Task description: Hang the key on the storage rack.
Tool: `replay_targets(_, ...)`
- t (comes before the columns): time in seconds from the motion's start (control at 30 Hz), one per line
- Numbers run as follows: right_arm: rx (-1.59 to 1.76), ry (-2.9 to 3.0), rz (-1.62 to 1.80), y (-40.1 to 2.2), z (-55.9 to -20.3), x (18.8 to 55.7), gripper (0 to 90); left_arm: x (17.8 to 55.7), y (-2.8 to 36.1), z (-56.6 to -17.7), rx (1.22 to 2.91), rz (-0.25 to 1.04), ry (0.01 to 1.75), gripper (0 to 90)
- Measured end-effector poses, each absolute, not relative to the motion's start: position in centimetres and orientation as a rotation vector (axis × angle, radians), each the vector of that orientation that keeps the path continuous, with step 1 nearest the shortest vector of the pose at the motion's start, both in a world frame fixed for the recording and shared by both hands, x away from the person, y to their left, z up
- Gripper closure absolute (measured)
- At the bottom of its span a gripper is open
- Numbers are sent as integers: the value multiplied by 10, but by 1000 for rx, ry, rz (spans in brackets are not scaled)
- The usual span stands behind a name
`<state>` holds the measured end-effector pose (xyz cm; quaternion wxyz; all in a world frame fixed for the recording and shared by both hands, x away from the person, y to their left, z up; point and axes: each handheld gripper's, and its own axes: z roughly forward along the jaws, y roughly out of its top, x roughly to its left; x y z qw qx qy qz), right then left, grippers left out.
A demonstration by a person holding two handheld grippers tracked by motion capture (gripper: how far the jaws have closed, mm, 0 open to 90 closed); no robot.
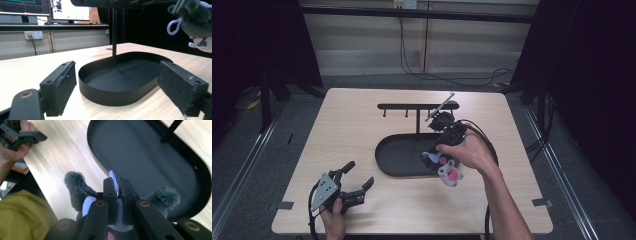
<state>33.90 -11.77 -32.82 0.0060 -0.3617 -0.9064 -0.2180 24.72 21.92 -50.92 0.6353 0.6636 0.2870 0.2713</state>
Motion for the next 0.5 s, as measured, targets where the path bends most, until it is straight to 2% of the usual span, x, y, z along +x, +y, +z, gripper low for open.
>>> replay_targets(0.5, -1163, -2823, -732, -123, -312, 355, 851, 247, 219, -509, 1512, 620, 663, 154)
